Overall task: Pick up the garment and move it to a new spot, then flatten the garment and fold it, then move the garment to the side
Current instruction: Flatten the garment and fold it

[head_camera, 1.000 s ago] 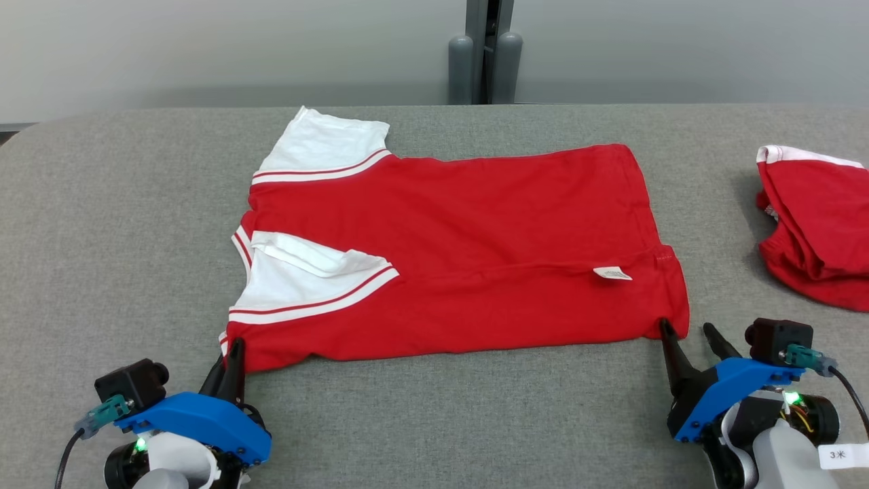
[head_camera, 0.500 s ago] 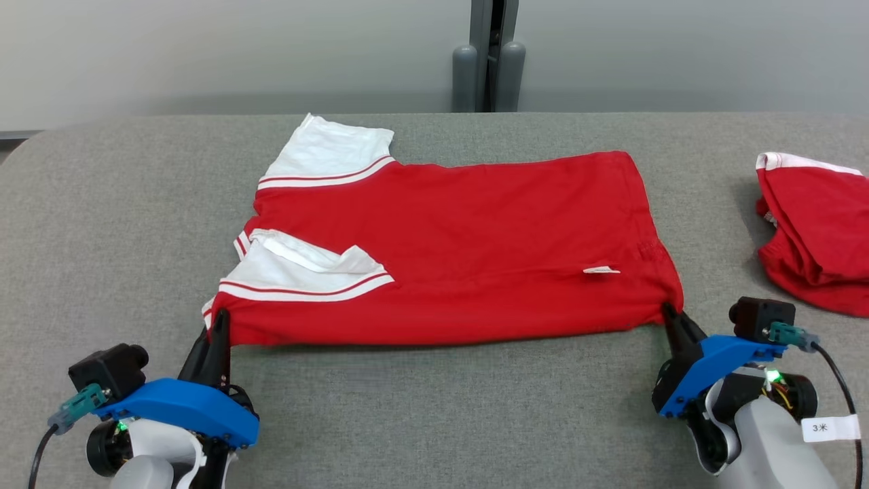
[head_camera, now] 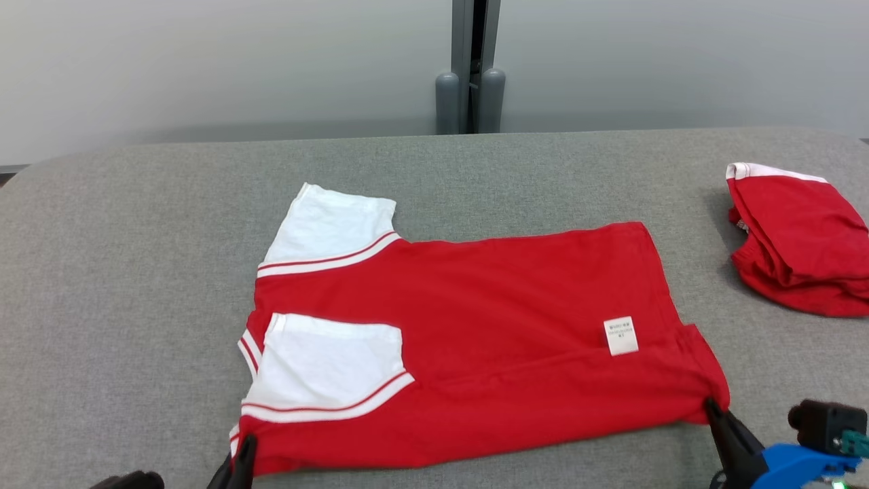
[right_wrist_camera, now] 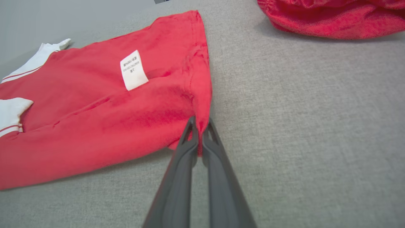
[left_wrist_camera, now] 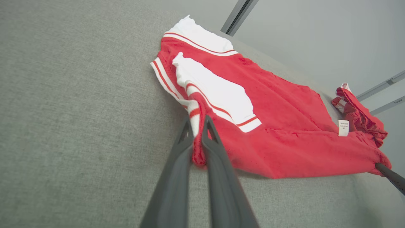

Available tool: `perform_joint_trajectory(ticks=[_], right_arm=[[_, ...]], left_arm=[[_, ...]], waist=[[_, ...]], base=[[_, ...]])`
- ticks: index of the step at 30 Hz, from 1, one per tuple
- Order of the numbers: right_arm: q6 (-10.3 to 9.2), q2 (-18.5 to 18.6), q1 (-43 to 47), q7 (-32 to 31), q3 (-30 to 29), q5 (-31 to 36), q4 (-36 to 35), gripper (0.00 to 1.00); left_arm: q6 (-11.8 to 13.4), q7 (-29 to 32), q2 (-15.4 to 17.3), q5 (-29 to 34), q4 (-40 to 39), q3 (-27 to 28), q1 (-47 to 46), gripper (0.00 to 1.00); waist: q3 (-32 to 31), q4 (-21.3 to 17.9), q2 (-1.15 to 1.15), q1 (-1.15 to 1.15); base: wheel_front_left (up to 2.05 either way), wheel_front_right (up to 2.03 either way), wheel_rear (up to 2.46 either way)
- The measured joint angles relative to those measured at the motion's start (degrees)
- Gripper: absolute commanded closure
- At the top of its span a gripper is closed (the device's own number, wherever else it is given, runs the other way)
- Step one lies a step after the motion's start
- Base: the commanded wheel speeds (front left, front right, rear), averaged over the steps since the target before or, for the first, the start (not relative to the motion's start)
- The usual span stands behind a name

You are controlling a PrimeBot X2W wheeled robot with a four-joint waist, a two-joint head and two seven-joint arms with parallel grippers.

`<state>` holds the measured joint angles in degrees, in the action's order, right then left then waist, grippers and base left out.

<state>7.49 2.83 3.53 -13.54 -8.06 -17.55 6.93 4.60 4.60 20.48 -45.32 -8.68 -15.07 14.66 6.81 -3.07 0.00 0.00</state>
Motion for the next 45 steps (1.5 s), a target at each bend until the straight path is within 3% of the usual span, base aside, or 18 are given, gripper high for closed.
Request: perform_joint_trajectory(ticks=[8,9,10,11,12,15,20,22,23,28,36,45], right_arm=[[0.0,-0.01,8.24,-2.82,-0.98,-3.53,-4.42,1.0],[0.0,-0.01,8.36,-2.71,-0.97,-3.71,-4.09,0.89],[0.0,-0.02,8.41,-2.43,-0.96,-3.75,-3.63,0.65],[0.0,-0.02,8.41,-2.08,-0.91,-3.66,-3.16,0.17],[0.0,-0.02,8.4,-1.92,-0.82,-3.54,-2.82,0.0],[-0.01,-0.01,8.15,-1.03,-0.78,-4.04,-2.55,0.0],[0.0,-0.02,6.75,-1.01,-2.24,-3.88,-3.72,0.0],[-0.01,0.01,4.93,-1.05,-3.49,-1.97,-4.79,0.0],[-0.01,0.05,2.37,-1.62,-3.64,-0.42,-6.14,0.0],[0.0,0.03,-3.95,-3.39,-1.34,3.22,-8.68,0.0],[0.0,0.02,-17.04,-5.16,6.33,6.21,-7.31,0.0],[0.0,0.1,-25.13,-3.86,11.36,6.25,-3.47,0.0]], left_arm=[[2.15,1.16,0.41,-2.75,-1.56,1.33,6.5,1.0],[2.05,1.2,0.51,-2.7,-1.02,1.23,6.59,1.0],[1.92,1.19,0.53,-2.53,-0.69,1.11,6.59,0.79],[1.83,1.16,0.6,-2.27,-0.45,0.92,6.55,0.27],[1.76,1.12,0.68,-1.93,-0.3,0.75,6.42,0.0],[1.69,0.85,1.1,-1.12,-0.66,0.93,5.31,0.0],[1.45,1.21,4.42,2.91,-2.96,0.93,0.34,0.0],[0.81,2.89,6.05,4.33,-4.47,0.65,-3.78,0.0],[0.02,5.09,9.01,6.67,-5.22,0.55,-8.95,0.0],[-2.52,8.81,12.72,9.34,-4.87,0.83,-22.36,0.0],[-8.26,19.26,16.01,9.71,5.84,-1.24,-45.87,0.0],[-10.7,27.83,17.93,9.58,20.03,-5.97,-55.49,0.0]], waist=[[0.33,-0.77,0.0,0.0],[0.31,-0.88,0.0,0.0],[0.3,-0.96,0.0,0.0],[0.28,-1.03,0.0,0.0],[0.26,-1.08,0.0,0.0],[0.23,-1.28,0.0,0.0],[0.46,-1.35,0.0,0.0],[0.71,-1.39,0.0,0.0],[1.2,-1.6,0.0,0.0],[3.3,-2.77,0.0,0.0],[11.13,-7.81,0.0,0.01],[18.9,-12.81,0.0,0.02]], base=[[0.0,0.0,0.0],[0.0,0.0,0.0],[0.0,0.0,0.0],[0.0,0.0,0.0],[0.0,0.0,0.0],[0.0,0.0,0.0],[0.0,0.0,0.0],[0.0,0.0,0.0],[0.0,0.0,0.0],[0.0,0.0,0.0],[0.0,0.0,0.0],[0.0,0.0,0.0]])
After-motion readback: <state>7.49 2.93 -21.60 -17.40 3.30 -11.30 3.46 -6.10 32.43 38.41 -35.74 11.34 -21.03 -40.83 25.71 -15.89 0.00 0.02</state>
